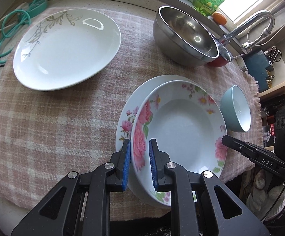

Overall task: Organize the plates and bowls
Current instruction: 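Lower the pink-flower plate onto the other floral plate, then open the grippers to release the stacked plate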

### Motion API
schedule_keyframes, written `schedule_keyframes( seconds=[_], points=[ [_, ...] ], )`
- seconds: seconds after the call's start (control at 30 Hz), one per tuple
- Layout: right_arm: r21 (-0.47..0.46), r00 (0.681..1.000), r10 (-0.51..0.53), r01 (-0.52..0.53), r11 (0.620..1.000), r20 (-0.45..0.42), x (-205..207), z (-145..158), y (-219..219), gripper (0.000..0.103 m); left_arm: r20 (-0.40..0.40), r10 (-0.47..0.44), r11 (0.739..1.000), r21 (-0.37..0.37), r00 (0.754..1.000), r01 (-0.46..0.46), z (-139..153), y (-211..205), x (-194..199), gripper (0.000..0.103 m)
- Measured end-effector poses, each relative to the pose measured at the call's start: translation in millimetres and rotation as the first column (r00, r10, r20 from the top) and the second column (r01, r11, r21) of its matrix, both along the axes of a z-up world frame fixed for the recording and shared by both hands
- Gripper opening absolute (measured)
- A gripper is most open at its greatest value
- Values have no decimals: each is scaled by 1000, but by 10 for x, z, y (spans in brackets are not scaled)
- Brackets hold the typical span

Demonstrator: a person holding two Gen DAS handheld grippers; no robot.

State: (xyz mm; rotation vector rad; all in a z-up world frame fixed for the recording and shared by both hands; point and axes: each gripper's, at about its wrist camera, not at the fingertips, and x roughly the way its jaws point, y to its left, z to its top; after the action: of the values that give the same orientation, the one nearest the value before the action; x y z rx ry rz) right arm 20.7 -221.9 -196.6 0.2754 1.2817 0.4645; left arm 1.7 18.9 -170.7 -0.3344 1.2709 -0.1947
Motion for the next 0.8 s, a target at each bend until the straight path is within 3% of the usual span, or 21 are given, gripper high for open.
schedule_keyframes(
  seconds=[0.6,0.67,0.8],
  points=[
    [-41,999,28,-28,999,21,-3,32,67,14,8,6,1000,-1,1000,-6,3,-23,23,16],
    [-45,999,27,-25,999,33,-11,57,66,20,11,10,1000,-8,1000,-9,12,-5,19,18],
    [-54,997,17,-13,998,80,-23,179,62,48,24,15,1000,-12,1000,-15,60,48,2,20]
  ],
)
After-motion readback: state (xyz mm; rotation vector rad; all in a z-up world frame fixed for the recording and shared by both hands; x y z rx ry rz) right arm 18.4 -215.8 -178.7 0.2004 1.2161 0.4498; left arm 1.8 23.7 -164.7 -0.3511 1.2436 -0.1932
